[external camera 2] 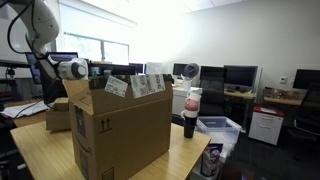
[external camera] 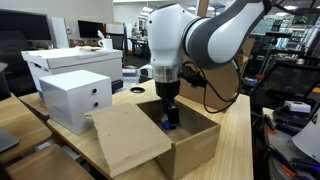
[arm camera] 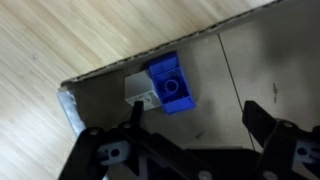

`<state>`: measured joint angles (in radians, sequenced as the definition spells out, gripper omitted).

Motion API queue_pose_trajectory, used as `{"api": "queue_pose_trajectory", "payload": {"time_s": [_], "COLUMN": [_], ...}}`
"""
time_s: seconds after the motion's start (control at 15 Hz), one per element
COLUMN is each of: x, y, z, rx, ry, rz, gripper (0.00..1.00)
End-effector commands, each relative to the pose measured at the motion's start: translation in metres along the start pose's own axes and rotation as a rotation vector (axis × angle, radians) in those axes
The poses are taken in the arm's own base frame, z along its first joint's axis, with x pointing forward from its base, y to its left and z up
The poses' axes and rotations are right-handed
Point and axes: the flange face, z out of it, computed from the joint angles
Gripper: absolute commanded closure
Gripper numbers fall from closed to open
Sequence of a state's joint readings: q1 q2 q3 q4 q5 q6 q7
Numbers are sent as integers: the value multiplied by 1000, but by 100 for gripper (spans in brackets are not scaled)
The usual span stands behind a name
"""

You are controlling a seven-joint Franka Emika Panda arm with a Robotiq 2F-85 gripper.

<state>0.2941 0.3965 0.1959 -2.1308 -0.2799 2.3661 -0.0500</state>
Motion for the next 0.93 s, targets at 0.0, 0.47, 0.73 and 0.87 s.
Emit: {"api": "queue_pose_trajectory", "payload": {"time_s": [0.0,0.47,0.73,0.87], "x": [2,-10,-20,-25], "y": [7,-3,-12,-17], "z": [13,7,3,1], "rx": [-18,18,10,7], "ry": [-16,-59,-70,-66], "rz": [-1,22,27,22], "gripper": [0,0,0,0]}}
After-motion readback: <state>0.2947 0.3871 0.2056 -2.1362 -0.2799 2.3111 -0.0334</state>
